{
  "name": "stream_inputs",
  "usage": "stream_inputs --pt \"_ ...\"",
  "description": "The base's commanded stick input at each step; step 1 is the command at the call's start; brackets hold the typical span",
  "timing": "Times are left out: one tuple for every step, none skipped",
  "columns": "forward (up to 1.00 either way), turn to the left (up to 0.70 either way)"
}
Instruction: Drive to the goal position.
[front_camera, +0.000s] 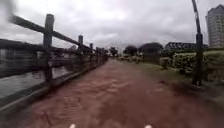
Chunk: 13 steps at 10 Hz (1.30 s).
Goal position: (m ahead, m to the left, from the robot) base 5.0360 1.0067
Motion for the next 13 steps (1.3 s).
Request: stream_inputs --pt "0.85 0.01" --pt "0.85 0.01" --pt "0.85 0.01" --pt "0.85 0.01" --pt "0.85 0.01" --pt "0.85 0.01" --pt "0.85 0.01" --pt "0.85 0.01" --pt "0.85 0.01" --pt "0.85 0.01" --pt "0.85 0.01" --pt "0.85 -0.11" --pt "0.85 -0.29"
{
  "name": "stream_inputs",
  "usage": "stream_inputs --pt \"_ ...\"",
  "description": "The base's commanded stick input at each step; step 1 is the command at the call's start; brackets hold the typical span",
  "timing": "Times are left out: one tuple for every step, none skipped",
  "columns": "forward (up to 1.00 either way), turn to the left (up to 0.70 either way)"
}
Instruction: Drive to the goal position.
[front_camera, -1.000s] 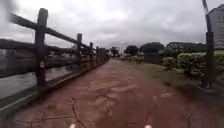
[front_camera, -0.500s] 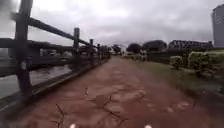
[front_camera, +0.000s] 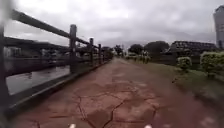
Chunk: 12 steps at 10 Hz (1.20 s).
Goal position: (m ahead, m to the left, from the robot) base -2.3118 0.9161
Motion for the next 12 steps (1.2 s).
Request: stream_inputs --pt "0.85 -0.33" --pt "0.85 -0.33" --pt "0.85 -0.05" --pt "0.85 0.01" --pt "0.85 0.01" --pt "0.85 0.01" --pt "0.85 0.01" --pt "0.85 0.01" --pt "0.85 0.01" --pt "0.85 0.01" --pt "0.85 0.01" --pt "0.85 0.01"
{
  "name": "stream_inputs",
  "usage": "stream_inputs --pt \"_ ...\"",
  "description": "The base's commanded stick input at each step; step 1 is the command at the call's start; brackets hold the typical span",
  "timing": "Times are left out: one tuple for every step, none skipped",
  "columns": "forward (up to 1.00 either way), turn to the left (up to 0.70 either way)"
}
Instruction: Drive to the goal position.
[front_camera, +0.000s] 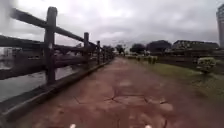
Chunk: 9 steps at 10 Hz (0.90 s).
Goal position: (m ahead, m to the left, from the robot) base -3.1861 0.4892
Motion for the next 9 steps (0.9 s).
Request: stream_inputs --pt "0.85 0.01" --pt "0.85 -0.26" --pt "0.85 -0.31" --pt "0.85 -0.33" --pt "0.85 -0.33" --pt "0.85 -0.33" --pt "0.85 -0.33" --pt "0.85 -0.08" --pt "0.85 0.01"
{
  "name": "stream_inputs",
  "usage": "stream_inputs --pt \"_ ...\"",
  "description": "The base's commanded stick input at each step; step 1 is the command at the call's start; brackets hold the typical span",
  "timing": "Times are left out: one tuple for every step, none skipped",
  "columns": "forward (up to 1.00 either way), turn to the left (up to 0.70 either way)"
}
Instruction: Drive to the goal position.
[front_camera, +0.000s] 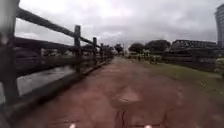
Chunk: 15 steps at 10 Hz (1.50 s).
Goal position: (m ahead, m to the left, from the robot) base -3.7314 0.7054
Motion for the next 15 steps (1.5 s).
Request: stream_inputs --pt "0.85 0.01" --pt "0.85 0.01" --pt "0.85 0.01" --pt "0.85 0.01" --pt "0.85 0.01" --pt "0.85 0.01" --pt "0.85 0.01" --pt "0.85 0.00" --pt "0.85 -0.06" --pt "0.85 -0.21" --pt "0.85 -0.32" --pt "0.85 -0.33" --pt "0.85 -0.33" --pt "0.85 -0.33" --pt "0.85 -0.22"
